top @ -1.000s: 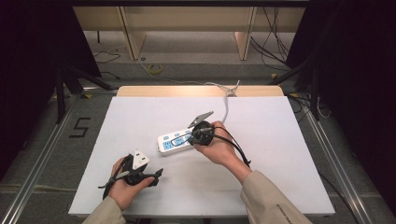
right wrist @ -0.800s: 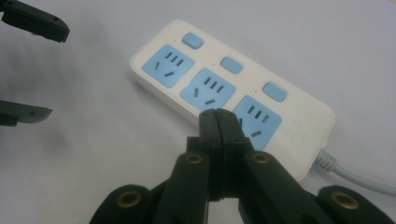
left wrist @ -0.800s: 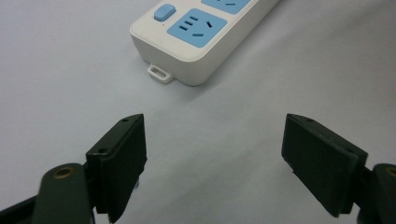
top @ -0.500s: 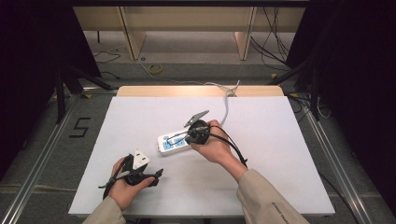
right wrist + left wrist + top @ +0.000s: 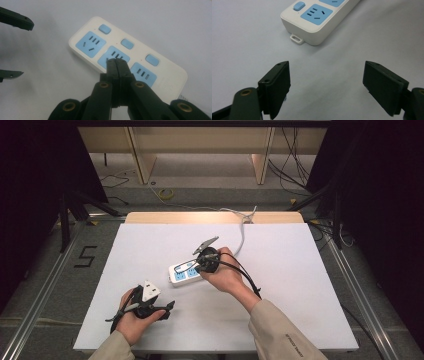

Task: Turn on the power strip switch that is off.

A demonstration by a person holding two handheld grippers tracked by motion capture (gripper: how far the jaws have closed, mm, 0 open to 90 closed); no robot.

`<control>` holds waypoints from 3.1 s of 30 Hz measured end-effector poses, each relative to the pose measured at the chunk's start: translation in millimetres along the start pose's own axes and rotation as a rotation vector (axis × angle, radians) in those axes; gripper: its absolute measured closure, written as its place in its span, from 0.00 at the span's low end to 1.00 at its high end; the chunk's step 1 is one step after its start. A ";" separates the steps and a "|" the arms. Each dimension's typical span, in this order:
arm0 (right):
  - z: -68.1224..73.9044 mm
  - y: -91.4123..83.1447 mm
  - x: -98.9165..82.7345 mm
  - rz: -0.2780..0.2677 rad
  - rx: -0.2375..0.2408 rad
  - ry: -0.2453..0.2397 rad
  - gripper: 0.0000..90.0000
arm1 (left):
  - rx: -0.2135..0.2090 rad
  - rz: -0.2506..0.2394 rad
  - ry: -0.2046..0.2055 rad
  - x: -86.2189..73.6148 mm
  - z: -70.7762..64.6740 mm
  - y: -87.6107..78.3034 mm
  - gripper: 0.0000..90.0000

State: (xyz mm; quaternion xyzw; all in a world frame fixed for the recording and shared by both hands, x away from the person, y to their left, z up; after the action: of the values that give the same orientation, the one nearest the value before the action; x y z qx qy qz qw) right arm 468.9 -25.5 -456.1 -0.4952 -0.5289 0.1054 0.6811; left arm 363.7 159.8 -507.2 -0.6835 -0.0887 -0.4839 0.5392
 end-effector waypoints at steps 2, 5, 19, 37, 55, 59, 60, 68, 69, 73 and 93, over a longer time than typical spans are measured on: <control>0.3 0.8 1.0 0.002 0.002 0.004 1.00 | 0.000 0.000 0.000 0.0 0.0 0.1 0.24; 0.7 2.0 2.0 0.007 0.000 0.012 1.00 | -0.001 0.001 -0.001 -0.1 -0.1 0.0 0.24; 1.7 9.7 7.6 0.011 0.003 0.012 1.00 | -0.001 0.001 -0.001 -0.1 0.0 -0.3 0.24; 7.6 20.7 19.6 0.013 0.010 0.019 1.00 | -0.002 -0.002 -0.001 -0.2 -0.1 0.1 0.24; 7.6 30.4 26.7 0.014 0.012 0.010 1.00 | -0.001 -0.002 -0.004 -0.6 0.1 -0.5 0.24; 9.2 32.3 28.2 0.014 0.012 0.012 1.00 | -0.002 0.001 -0.001 -0.8 0.2 -0.9 0.24; 9.4 33.3 28.7 0.010 0.013 0.011 1.00 | -0.003 0.003 0.001 -0.9 0.4 -1.2 0.24; 11.1 38.5 31.3 0.020 0.016 0.014 1.00 | -0.001 0.001 -0.001 -1.0 0.5 -1.2 0.24; 10.8 39.3 31.7 0.017 0.016 0.008 1.00 | -0.001 0.001 -0.001 -1.1 0.5 -1.2 0.24; 10.7 40.9 33.8 0.015 0.014 0.014 1.00 | -0.001 0.002 0.000 -1.2 0.6 -1.3 0.24; 13.7 52.5 41.3 0.019 0.020 0.013 1.00 | 0.000 -0.004 -0.005 -1.7 0.3 -2.0 0.24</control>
State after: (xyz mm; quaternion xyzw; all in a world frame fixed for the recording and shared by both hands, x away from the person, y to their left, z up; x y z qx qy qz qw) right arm 494.8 35.3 -472.6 -0.4940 -0.5188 0.1140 0.6884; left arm 361.7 161.5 -507.2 -0.6846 -0.0912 -0.4832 0.5380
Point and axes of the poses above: each handheld gripper's, and its own axes: y roughly forward along the jaws, x roughly out of its top, z roughly to its left, the point moved 4 cm from there along y, roughly forward along the jaws, and after that the axes turned 2 degrees about -x, right-handed, at the moved point
